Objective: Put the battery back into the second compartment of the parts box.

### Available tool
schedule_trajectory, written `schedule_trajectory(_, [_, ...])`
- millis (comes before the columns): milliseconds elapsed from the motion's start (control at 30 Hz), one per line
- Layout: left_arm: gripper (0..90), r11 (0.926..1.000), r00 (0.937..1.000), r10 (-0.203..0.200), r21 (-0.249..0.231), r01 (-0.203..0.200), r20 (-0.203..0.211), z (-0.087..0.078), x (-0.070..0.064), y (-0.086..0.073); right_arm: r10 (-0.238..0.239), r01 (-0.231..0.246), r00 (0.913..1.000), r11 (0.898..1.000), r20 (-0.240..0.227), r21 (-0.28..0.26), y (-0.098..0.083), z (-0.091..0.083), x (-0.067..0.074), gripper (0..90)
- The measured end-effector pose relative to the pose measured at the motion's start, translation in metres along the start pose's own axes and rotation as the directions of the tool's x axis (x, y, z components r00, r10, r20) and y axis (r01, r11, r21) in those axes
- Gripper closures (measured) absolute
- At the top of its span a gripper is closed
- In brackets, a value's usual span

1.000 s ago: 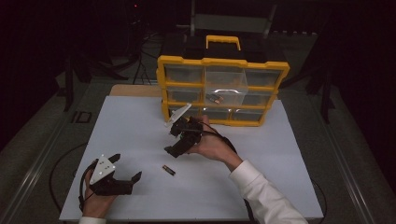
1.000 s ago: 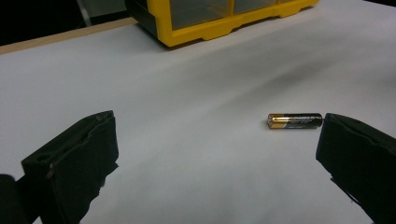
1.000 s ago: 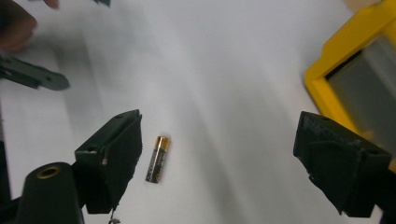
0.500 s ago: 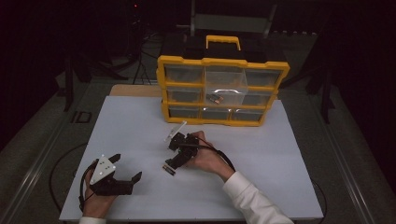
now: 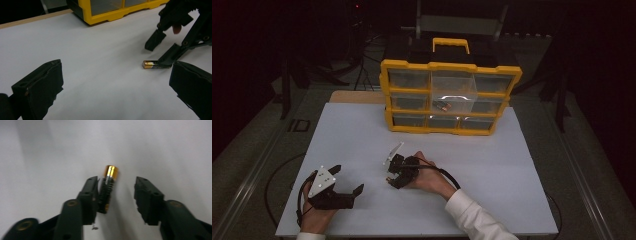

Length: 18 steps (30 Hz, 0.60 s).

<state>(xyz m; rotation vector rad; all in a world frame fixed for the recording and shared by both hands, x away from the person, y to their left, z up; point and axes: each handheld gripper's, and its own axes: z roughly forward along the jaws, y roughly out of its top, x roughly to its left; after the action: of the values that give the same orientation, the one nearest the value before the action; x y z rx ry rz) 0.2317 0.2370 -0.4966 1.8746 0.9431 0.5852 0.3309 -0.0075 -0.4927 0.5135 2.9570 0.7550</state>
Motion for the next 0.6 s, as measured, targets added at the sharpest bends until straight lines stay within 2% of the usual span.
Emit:
schedule_trajectory(133, [0.0, 1.0000, 1.0000, 0.003, 0.002, -0.003, 0.001, 0.001, 0.000, 0.000, -0.007, 0.008, 0.9999, 1.000, -0.012, 0.009, -0.001, 0.002, 0.001, 62.4])
schedule_trajectory(200, [0.0, 1.0000, 1.0000, 0.002, 0.002, -0.002, 0.001, 0.001, 0.000, 0.000, -0.012, 0.013, 0.9999, 1.000, -0.011, 0.029, -0.001, 0.005, 0.003, 69.9])
schedule_trajectory(300, [0.0, 1.0000, 1.0000, 0.002, 0.002, -0.002, 0.000, 0.000, 0.000, 0.000, -0.019, 0.019, 0.9998, 0.999, -0.002, 0.039, -0.001, 0.007, 0.004, 76.3])
schedule_trajectory(367, [0.0, 1.0000, 1.0000, 0.002, 0.003, -0.002, 0.001, 0.000, 0.000, 0.000, -0.014, 0.014, 0.9999, 0.999, -0.001, 0.053, 0.000, 0.006, 0.004, 76.6])
schedule_trajectory(467, [0.0, 1.0000, 1.0000, 0.001, 0.002, -0.001, 0.002, 0.000, 0.000, 0.000, -0.039, 0.039, 0.9992, 0.997, 0.003, 0.068, 0.001, 0.004, 0.003, 76.7])
schedule_trajectory(600, [0.0, 1.0000, 1.0000, 0.003, 0.003, -0.003, 0.003, 0.001, 0.000, 0.000, -0.022, 0.023, 0.9995, 0.999, -0.021, 0.040, 0.004, -0.008, -0.004, 76.7])
